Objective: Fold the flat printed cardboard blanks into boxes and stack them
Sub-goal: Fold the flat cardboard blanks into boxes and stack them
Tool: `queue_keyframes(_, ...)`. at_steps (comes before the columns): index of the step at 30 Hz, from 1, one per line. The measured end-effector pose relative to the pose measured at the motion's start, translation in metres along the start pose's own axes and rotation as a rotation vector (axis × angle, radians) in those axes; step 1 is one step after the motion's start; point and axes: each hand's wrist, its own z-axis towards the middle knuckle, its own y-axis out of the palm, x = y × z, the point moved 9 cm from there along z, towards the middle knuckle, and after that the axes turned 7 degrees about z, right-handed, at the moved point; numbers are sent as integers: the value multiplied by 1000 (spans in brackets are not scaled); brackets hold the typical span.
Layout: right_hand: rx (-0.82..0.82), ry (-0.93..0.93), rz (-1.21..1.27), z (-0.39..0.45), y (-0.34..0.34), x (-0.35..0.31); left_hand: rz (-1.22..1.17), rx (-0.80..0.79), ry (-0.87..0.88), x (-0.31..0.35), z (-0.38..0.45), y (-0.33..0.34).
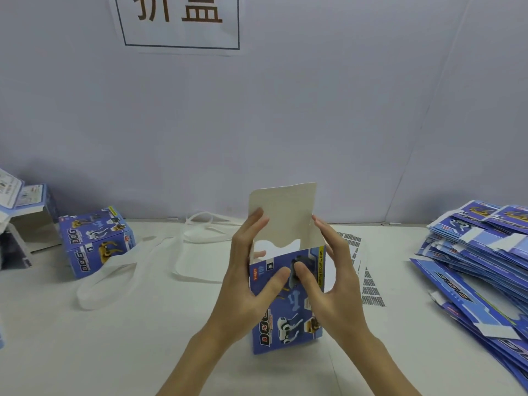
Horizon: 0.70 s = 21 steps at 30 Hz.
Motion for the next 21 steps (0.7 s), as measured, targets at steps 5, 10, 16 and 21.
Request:
queue_keyframes(5, 41, -143, -47, -7, 2, -11, -58, 21, -116, -12, 5, -12)
queue_keyframes(10, 32, -240, -81, -11, 8, -15, -120, 34, -65, -9, 5, -14)
queue_keyframes(16, 27, -329, -52, -21, 14, -17, -182, -4, -106, -18, 4, -9)
queue_keyframes(21, 75, -196, 20, -17, 17, -12, -246, 22, -131, -19, 4, -14)
